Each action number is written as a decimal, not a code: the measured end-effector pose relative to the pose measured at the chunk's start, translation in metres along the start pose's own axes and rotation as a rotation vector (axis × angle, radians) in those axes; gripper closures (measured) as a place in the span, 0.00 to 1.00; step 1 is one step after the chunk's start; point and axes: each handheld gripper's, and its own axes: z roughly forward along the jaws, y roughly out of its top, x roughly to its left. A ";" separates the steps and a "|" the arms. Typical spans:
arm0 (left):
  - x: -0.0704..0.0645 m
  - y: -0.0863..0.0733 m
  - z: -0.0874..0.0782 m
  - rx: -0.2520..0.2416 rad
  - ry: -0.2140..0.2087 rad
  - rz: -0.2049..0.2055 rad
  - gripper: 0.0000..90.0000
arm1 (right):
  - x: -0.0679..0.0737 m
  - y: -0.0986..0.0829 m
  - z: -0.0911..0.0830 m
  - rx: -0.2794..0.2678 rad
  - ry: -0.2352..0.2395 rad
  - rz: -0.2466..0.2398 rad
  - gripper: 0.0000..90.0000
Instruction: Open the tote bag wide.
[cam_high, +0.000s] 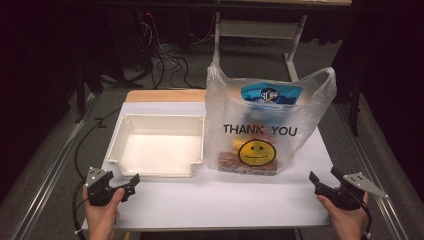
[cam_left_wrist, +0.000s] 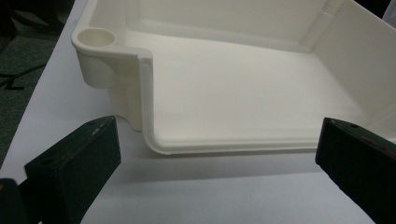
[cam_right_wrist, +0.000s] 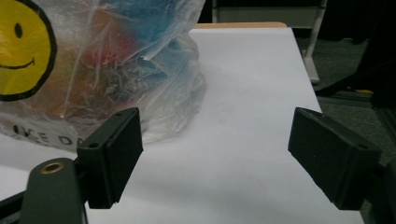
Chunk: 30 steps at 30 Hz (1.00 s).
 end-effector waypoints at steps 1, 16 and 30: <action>0.000 0.000 -0.001 -0.007 -0.002 -0.002 0.01 | 0.001 0.000 0.000 -0.010 -0.029 0.002 0.20; -0.033 0.007 -0.007 -0.089 -0.017 0.083 0.04 | 0.004 0.003 0.003 -0.002 0.046 0.106 0.43; -0.115 0.062 0.012 -0.156 -0.157 0.162 0.11 | 0.010 0.086 0.017 -0.032 0.120 0.071 0.16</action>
